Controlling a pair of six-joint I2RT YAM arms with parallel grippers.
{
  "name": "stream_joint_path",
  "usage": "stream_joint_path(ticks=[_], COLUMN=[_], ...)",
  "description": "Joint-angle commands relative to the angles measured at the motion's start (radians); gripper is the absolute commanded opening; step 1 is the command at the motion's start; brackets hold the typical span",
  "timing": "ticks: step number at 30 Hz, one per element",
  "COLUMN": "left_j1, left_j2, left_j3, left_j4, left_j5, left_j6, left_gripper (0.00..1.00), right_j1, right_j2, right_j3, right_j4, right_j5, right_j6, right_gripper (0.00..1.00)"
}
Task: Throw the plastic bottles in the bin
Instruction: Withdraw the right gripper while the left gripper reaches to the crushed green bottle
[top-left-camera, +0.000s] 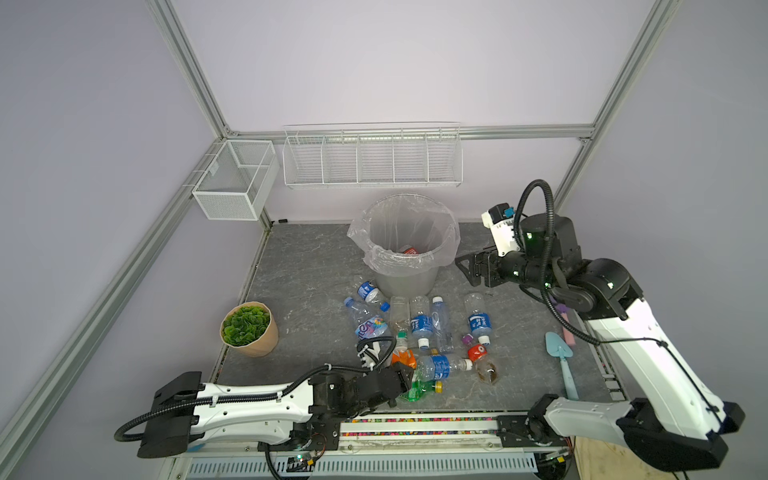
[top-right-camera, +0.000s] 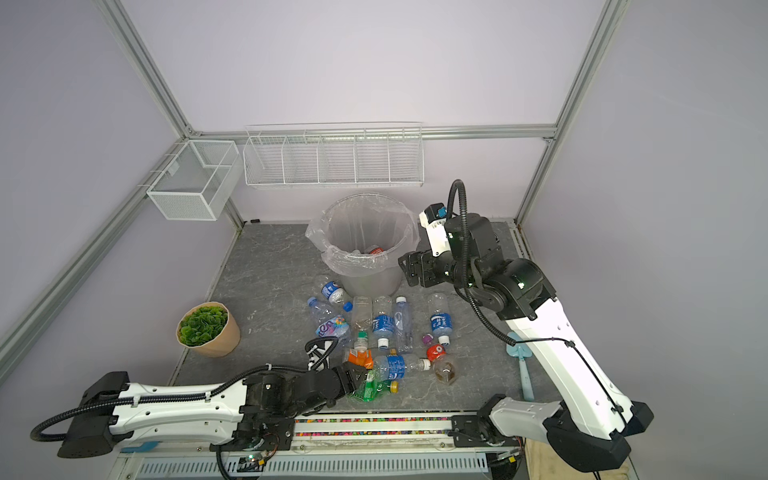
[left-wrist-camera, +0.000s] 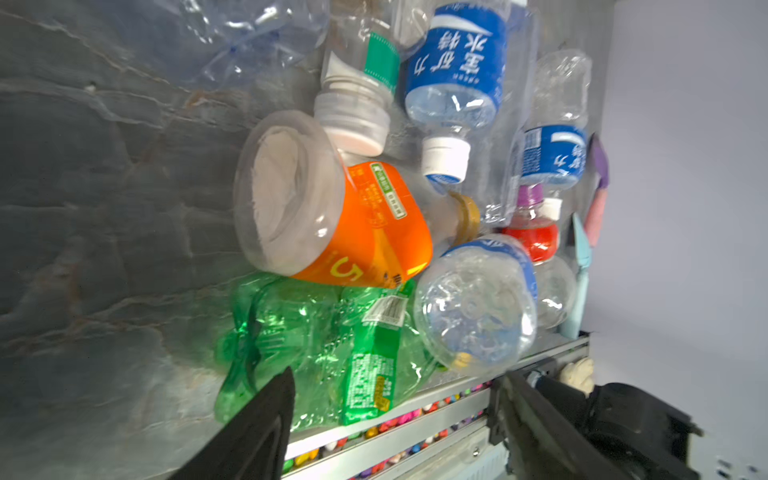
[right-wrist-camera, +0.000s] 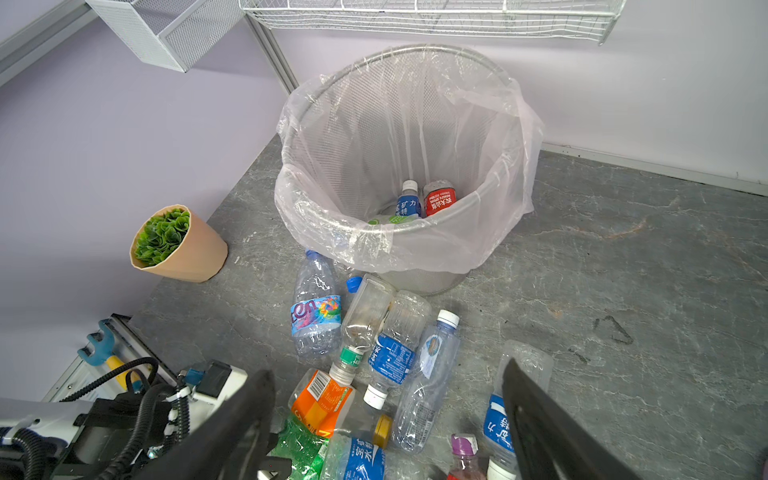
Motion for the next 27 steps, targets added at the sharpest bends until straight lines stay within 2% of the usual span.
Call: stream_joint_path(ticks=[1,9,13,17,22,27], left_j1=[-0.024,-0.08,-0.117,-0.143,-0.173,-0.191], left_j2=[0.03,0.088,0.072,0.079,0.098,0.139], left_j3=[-0.008,-0.009,0.072,0.136,0.046,0.048], left_j4=[0.041,0.068,-0.073,-0.135,0.008,0.032], left_j5=[-0.003,-0.028,-0.093,-0.123,-0.112,-0.116], left_j6=[-0.122,-0.191,-0.185,-0.173,-0.258,-0.284], left_gripper=[0.79,0.79,0.79,0.8,0.8,0.8], right_j1=[-0.01,-0.013,-0.014,-0.015,-0.014,-0.015], right_j2=[-0.014,-0.004,-0.006,-0.006,-0.012,-0.02], right_j3=[-0.016,-0.022,-0.03,-0.037,-0.041,-0.044], right_j4=[0.024,0.029,0.035,0.041,0.04,0.034], right_j5=[0.014,0.006,0.007,0.004,0.005,0.011], right_j6=[0.01,0.013,0.014,0.019,0.023,0.023], right_gripper=[0.88,0.88,0.88,0.88,0.88,0.88])
